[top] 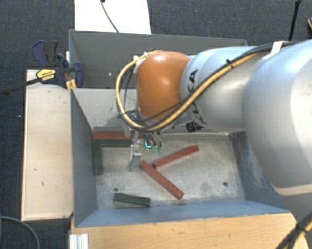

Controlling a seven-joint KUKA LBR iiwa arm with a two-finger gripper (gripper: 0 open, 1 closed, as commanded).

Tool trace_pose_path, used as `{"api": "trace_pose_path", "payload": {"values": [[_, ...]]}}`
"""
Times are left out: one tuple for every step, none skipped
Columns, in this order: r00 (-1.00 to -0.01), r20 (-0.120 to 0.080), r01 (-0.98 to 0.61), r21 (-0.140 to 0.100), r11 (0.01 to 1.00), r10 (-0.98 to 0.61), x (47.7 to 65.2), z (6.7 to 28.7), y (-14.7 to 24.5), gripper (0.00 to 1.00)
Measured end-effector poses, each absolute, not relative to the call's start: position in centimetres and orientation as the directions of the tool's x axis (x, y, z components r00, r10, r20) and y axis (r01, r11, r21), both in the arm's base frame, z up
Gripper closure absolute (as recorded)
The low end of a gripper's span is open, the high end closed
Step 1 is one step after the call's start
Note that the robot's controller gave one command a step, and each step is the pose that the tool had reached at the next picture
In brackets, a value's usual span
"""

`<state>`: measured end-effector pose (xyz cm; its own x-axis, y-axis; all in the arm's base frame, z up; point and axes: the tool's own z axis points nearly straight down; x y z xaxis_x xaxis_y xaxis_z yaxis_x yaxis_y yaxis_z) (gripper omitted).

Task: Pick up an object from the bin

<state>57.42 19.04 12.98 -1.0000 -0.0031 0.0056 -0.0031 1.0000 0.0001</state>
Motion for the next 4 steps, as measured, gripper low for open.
{"api": "trace_pose_path", "payload": {"values": [[-0.999, 0.004, -0.049, -0.003, 0.999, -0.049, 57.0, 6.7, 11.1, 0.0], [-0.999, -0.002, -0.05, 0.001, 0.999, -0.05, 57.1, 7.1, 11.7, 1.0], [-0.999, -0.002, -0.046, 0.002, 0.999, -0.046, 57.1, 7.1, 11.7, 0.0], [-0.984, -0.002, -0.178, 0.0, 0.984, -0.178, 48.9, 7.1, 7.0, 0.0]]}}
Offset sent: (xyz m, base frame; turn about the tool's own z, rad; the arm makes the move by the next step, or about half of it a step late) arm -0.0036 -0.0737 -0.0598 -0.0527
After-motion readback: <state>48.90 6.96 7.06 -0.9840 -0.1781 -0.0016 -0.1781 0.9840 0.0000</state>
